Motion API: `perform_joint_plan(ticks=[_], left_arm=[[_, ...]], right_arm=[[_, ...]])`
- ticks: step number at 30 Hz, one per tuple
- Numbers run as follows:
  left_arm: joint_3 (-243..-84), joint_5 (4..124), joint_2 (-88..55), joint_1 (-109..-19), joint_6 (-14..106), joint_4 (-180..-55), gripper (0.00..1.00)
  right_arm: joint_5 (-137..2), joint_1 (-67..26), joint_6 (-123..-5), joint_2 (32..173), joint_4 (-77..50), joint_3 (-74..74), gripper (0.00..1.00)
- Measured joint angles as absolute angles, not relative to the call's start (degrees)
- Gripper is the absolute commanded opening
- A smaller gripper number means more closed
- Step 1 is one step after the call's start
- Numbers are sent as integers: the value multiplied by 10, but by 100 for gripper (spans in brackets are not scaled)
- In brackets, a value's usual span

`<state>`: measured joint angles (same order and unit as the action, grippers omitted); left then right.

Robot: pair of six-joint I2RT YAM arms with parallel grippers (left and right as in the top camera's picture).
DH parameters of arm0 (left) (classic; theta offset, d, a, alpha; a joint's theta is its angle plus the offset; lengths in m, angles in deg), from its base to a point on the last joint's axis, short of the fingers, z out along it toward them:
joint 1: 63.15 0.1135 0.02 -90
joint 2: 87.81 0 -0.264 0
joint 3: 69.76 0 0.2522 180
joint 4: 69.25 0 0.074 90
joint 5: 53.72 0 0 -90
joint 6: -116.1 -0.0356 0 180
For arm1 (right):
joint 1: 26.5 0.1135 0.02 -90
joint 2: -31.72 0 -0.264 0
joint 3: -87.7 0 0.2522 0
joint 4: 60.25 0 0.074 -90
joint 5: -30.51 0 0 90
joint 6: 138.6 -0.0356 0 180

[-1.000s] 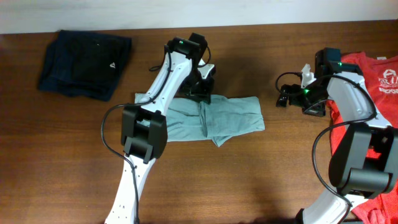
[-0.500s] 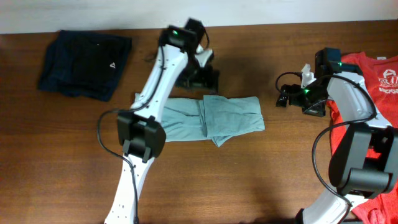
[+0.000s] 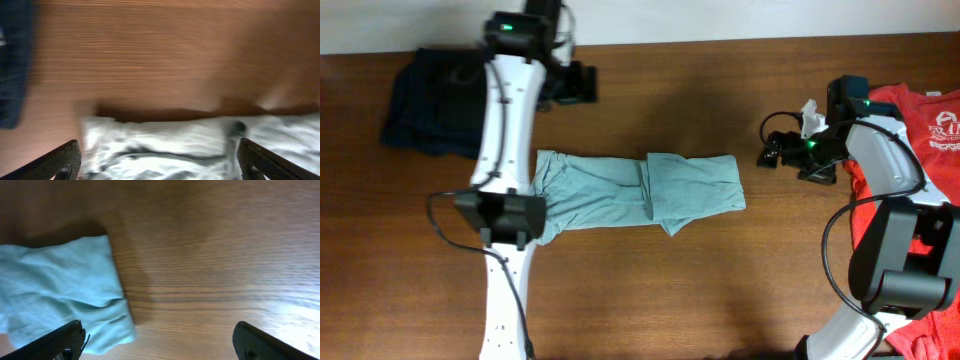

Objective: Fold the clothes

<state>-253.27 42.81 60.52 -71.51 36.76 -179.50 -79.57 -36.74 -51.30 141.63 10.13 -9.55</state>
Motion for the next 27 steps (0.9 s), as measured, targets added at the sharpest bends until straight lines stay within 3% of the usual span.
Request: perform_joint_plan(ticks=[3,17,19,23,27], left_arm=[[-2530,422,605,-677,371,-1795,99],[-2527,412,605,-616,375,-1795,99],[-2527,407,605,-617,376,-1796,99],[-2527,399,605,-617,376,-1796,99],[-2526,390,605,-617,376,-1797,99]], right_arm=[[-814,-360,-499,1416,94,-95,80],[-925,-298,-455,1533,42,-95,78],[-935,-299,-454,1536,39,-95,71],[-970,-301,-446,1557,36,-99,28],[-1003,-302,-447,1576,36,-98,18]])
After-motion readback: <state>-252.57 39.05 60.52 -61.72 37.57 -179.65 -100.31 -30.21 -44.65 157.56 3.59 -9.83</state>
